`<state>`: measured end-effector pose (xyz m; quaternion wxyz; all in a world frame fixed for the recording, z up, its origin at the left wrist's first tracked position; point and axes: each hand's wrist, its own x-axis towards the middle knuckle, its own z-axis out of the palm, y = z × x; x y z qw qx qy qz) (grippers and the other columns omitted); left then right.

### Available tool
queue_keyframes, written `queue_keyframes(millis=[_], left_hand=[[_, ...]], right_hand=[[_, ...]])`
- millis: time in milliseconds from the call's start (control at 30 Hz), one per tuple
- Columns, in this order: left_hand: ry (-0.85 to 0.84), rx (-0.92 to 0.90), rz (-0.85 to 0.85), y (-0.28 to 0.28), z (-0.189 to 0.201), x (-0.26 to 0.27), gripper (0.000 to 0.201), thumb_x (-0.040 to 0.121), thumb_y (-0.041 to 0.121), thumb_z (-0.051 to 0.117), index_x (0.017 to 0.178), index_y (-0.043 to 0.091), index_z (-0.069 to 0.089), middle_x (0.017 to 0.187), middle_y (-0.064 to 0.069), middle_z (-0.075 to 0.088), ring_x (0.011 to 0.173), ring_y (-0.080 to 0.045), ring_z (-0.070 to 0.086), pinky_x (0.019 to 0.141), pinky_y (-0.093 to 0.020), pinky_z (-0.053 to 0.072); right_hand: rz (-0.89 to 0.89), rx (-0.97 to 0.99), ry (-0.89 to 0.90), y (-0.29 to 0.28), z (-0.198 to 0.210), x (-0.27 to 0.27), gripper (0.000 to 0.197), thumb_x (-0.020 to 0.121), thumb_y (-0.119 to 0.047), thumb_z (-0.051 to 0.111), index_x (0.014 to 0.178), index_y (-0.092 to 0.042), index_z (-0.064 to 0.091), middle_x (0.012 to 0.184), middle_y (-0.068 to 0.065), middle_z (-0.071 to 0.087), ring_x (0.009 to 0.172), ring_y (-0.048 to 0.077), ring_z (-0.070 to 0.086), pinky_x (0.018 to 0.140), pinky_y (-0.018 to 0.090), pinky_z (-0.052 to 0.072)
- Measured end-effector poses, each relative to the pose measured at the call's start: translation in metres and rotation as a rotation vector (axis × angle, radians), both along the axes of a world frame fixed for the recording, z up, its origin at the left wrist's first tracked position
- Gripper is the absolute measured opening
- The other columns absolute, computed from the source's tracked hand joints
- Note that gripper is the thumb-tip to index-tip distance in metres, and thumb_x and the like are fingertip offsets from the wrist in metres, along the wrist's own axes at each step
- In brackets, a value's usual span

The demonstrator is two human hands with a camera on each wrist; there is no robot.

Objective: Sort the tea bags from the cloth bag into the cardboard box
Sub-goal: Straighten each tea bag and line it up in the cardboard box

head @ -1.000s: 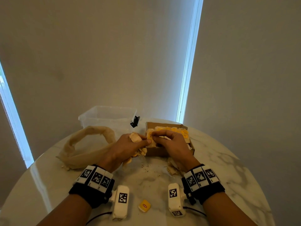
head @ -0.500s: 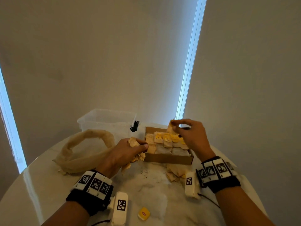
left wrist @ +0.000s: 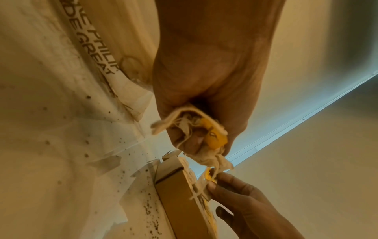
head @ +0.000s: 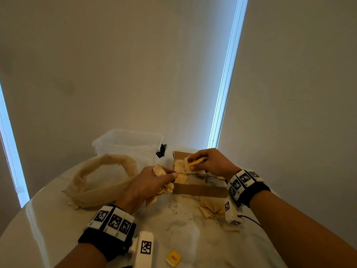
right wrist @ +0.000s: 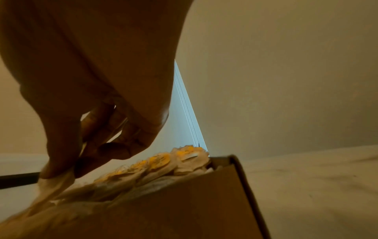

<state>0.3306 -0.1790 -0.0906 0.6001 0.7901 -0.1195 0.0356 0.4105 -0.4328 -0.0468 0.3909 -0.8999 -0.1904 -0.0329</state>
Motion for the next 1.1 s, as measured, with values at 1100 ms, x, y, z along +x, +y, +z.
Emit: queue_keyframes(millis=[1100], left_hand=[[0.186, -0.299, 0.071, -0.010, 0.003, -0.004, 0.050, 0.099, 0.059, 0.061, 0.103, 0.014, 0.081, 0.089, -0.007, 0.081, 0.075, -0.015, 0.075, 0.064, -0.027, 0.058]], right_hand=[[0.015, 0.187, 0.008, 0.030, 0.008, -0.073, 0.025, 0.090, -0.039, 0.082, 0.115, -0.032, 0.078, 0.106, -0.014, 0.077, 0.093, 0.006, 0.074, 0.081, 0.026, 0.059]])
